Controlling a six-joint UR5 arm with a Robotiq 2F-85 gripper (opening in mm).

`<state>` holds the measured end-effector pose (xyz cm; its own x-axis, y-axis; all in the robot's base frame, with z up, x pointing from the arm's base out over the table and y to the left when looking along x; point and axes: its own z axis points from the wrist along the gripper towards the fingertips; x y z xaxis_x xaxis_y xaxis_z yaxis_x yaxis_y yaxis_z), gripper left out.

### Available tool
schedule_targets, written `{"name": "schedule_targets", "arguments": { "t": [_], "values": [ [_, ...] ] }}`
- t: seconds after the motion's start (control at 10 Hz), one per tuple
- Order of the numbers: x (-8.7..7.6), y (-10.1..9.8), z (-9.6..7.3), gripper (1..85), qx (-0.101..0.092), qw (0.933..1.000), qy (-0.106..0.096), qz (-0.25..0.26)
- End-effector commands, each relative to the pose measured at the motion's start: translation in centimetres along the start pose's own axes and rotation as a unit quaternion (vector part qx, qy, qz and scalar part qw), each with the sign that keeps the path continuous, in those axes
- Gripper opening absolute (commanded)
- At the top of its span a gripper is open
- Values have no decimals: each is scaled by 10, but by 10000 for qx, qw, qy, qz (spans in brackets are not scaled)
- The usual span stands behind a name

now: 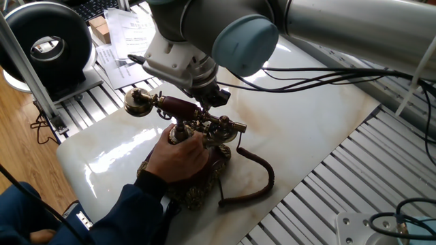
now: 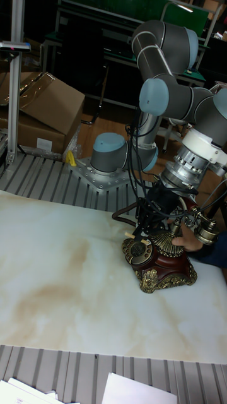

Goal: Dial a number on an old rotary phone

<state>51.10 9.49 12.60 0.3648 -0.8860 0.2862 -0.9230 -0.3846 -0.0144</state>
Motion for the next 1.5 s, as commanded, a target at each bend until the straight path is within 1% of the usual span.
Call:
{"name": "schedule_targets", "arguments": {
  "t": [0.0,0.2,0.4,1.1,1.2,1.3,1.4],
  "values": [
    [2,1,-2,13,-53,9999,22,119],
    [3,-2,-4,13,-83,9998,124,160],
    [-1,-4,-3,13,-76,9996,151,211],
    [2,-6,-2,13,-78,9986,285,447],
    [1,-7,-2,13,-93,9981,336,501],
    [1,-8,-2,13,-96,9974,430,573],
    [0,-8,-2,13,-96,9970,461,622]
  ]
}}
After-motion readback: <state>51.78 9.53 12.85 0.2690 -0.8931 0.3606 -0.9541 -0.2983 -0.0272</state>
